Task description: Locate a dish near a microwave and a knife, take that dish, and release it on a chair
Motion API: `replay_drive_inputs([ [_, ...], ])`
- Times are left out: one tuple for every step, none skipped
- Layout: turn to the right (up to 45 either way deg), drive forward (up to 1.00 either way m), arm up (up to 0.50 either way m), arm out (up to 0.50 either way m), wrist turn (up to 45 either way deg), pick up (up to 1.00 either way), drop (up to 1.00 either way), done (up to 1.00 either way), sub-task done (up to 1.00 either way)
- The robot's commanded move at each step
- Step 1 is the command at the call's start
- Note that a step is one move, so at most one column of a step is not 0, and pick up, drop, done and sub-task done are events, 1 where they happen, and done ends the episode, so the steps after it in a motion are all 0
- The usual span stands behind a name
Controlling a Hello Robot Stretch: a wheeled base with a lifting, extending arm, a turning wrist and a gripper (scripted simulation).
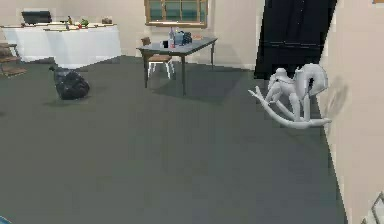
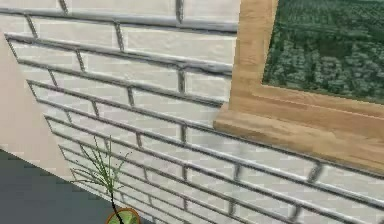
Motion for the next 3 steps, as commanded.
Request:
replay_drive_inputs([
  [0.0,0.65,0.00,0.00,0.0,0.00,0.00,0.00,0.00],
  [-45.0,0.00,0.00,0.00,0.0,0.00,0.00,0.00,0.00],
  [0.0,1.00,0.00,0.00,0.0,0.00,0.00,0.00,0.00],
])
